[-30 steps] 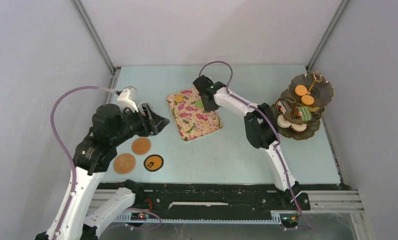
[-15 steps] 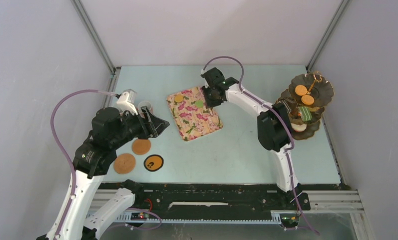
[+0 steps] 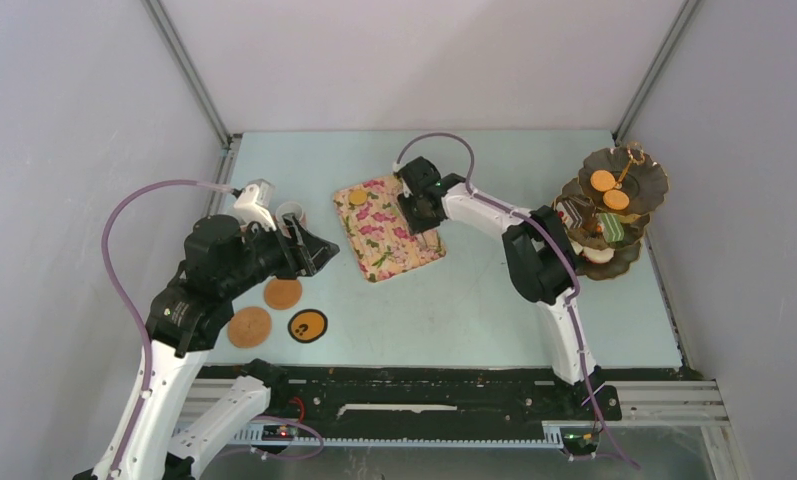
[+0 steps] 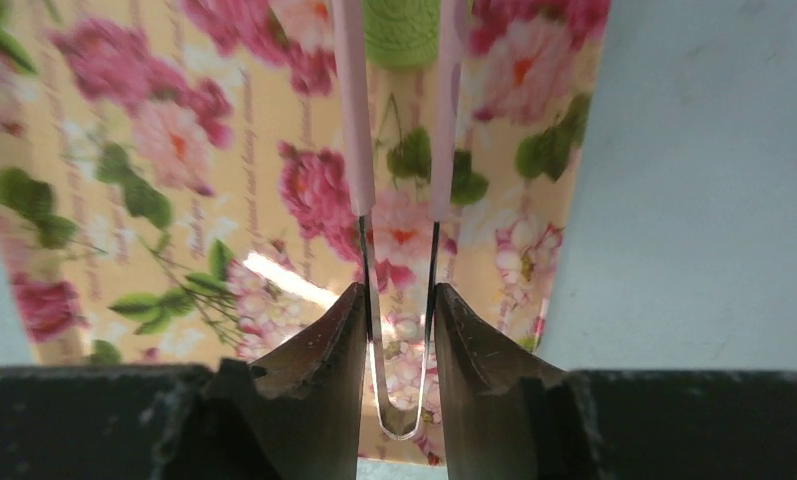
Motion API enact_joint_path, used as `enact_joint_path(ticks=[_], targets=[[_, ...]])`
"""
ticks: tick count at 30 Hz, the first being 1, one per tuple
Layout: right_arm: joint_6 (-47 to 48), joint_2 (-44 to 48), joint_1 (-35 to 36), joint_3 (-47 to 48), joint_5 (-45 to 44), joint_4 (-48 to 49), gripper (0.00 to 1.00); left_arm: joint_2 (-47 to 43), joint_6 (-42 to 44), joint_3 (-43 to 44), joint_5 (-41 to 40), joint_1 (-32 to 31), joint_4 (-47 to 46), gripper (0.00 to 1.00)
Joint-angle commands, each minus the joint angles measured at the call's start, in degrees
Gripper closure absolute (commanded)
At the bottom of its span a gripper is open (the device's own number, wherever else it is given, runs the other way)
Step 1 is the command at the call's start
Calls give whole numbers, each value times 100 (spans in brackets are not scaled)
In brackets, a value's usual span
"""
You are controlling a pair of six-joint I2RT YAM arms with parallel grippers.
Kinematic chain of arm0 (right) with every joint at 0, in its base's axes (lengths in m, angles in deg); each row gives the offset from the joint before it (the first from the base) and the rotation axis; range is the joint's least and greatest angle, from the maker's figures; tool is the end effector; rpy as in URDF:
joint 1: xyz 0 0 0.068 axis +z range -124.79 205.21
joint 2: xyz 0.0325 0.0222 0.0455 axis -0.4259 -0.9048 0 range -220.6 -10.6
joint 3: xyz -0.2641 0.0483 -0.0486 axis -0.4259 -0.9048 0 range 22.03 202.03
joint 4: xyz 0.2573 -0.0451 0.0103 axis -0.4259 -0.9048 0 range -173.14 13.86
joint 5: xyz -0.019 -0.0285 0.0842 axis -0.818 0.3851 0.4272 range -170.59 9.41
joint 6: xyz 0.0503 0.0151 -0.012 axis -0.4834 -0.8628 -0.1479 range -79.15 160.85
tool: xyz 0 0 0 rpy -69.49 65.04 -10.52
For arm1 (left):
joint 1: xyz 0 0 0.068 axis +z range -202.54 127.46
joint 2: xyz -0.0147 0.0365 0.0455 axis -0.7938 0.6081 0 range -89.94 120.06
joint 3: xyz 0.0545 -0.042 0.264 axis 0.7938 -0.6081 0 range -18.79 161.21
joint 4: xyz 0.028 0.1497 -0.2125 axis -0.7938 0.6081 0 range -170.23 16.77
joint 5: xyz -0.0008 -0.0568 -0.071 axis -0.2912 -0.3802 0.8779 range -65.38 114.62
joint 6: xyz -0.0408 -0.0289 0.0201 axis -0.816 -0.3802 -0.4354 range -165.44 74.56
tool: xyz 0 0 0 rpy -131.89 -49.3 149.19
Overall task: Serve the afternoon tea
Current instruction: Pick up the clamp from the tray, then pick up the desert from the tray.
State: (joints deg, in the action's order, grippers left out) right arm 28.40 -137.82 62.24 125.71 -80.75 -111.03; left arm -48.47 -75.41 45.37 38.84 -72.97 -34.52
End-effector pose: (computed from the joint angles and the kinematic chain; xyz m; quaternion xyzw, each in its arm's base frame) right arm 0.3877 0.2924 0.1877 -0.2045 0.9403 0.1126 0.2476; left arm 0.1141 -0.0518 0.3957 -0.0008 0.8304 -0.3265 0.4514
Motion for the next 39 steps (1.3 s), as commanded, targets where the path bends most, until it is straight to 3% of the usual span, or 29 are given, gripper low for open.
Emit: enact_joint_path(ticks=[1,7,13,25,30,39], targets=[[24,214,61,-335,-166,441,68,-34,66,45,106,48,10,34],[209,171,85,-507,-106,728,64,-27,93,39,149,47,28,35],[348,263,118,-721,-222,1006,47,-41,90,64,160,49,70,35],[565,-262,236,-152,-470,1036,41,-92,-6,27,147,49,92,35],[552,-533,292,240,-546,716,46,-150,-60,-3,126,51,88,35],[343,-271,272,393,-807,354,78,-245,-118,-57,105,53,40,35]])
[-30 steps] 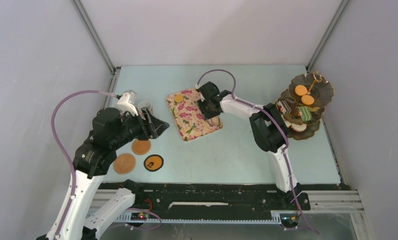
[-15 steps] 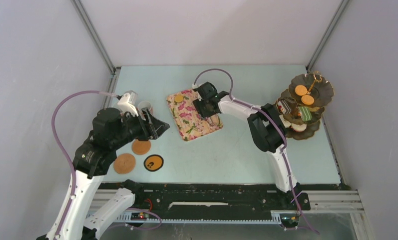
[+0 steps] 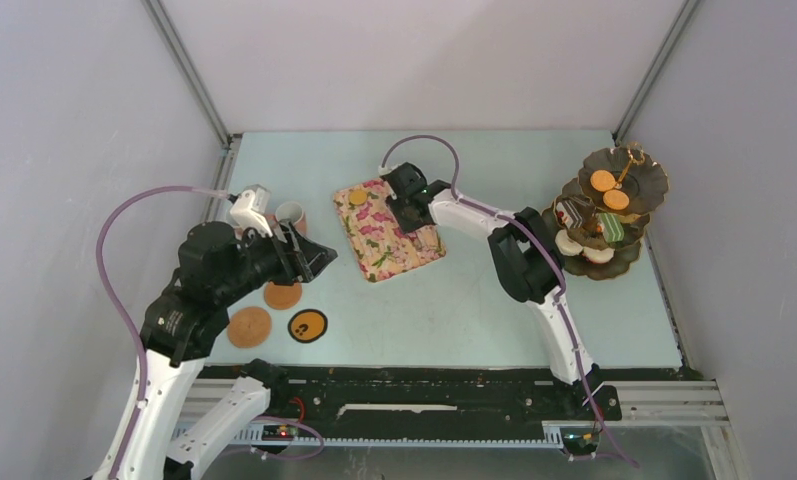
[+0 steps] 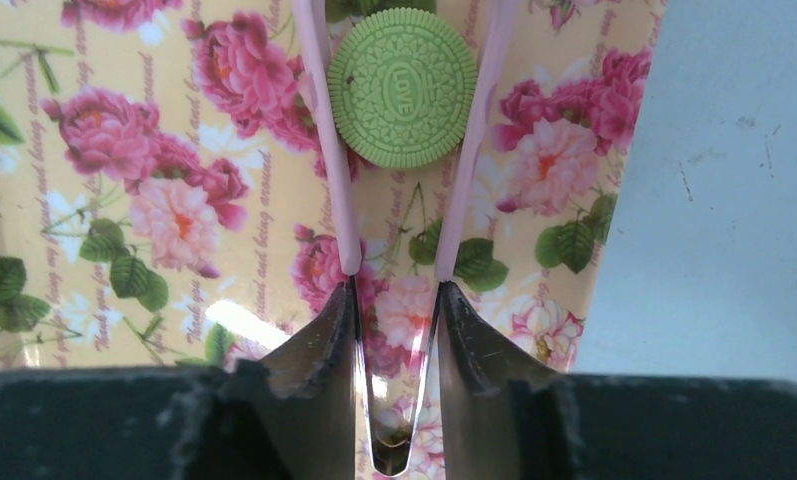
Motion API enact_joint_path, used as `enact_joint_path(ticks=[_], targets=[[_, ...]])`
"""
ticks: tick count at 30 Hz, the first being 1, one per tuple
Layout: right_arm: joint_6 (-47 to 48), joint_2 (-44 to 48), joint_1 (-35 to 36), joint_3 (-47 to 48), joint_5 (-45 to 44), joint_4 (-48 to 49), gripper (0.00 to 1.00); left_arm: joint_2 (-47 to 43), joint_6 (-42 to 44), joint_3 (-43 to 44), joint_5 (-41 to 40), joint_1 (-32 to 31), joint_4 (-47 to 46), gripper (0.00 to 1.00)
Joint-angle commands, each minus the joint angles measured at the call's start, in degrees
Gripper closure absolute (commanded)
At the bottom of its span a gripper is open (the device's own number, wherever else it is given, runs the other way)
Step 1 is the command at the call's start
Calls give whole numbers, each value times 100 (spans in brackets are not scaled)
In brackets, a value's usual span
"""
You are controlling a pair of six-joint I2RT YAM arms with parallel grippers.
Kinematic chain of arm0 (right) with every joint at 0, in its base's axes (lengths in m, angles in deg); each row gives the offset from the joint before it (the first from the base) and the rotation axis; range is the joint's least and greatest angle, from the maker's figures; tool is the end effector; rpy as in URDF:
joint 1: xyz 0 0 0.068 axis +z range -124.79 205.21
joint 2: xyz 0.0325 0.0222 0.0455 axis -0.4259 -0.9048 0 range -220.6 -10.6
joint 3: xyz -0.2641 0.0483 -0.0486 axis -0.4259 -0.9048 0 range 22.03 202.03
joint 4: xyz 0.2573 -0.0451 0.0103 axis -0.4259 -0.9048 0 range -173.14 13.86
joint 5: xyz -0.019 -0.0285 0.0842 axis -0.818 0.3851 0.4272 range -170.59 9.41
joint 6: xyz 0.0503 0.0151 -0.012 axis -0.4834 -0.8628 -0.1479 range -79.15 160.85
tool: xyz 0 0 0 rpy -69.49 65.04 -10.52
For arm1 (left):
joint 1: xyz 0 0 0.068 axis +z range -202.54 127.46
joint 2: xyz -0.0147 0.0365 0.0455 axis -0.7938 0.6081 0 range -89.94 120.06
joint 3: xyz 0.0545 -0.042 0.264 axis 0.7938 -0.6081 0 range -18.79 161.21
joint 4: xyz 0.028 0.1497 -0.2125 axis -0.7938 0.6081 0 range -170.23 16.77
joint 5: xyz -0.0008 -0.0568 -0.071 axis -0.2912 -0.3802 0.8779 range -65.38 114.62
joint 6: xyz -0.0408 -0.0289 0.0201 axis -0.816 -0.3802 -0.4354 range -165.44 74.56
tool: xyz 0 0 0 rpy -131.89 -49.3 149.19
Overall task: Serve the afternoon tea
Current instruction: Pick up the desert from the tray.
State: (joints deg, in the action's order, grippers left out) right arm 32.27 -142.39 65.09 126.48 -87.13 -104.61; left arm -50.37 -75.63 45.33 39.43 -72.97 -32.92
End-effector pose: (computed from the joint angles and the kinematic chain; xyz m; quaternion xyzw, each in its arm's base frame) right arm 0.3882 0.3191 0.1608 -0.2413 0.9234 0.0708 0.2900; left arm 0.1041 -0.0485 0.3961 0.0008 0.8289 -0.3317 0.4504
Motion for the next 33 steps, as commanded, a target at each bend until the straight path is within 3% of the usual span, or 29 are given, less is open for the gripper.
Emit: enact_joint_path(ticks=[1,9,15,26,33], targets=[[-35,211,-9,423,-171,-392,81,-55,-101,-57,48,48,-131,35],[-46,626,-41,858,66,-948,100,-72,-102,-57,101,48,-262,35],[-398,1040,-147,978,570,-1541,100,-66,-58,-45,157,48,-328,35],[-1119,3724,-793,312,1940,-2904,100,123,329,16,352,-2,-470,35],[-1276,5236,-2159,300,1510,-4208,100,401,672,299,110,-652,-411,33]])
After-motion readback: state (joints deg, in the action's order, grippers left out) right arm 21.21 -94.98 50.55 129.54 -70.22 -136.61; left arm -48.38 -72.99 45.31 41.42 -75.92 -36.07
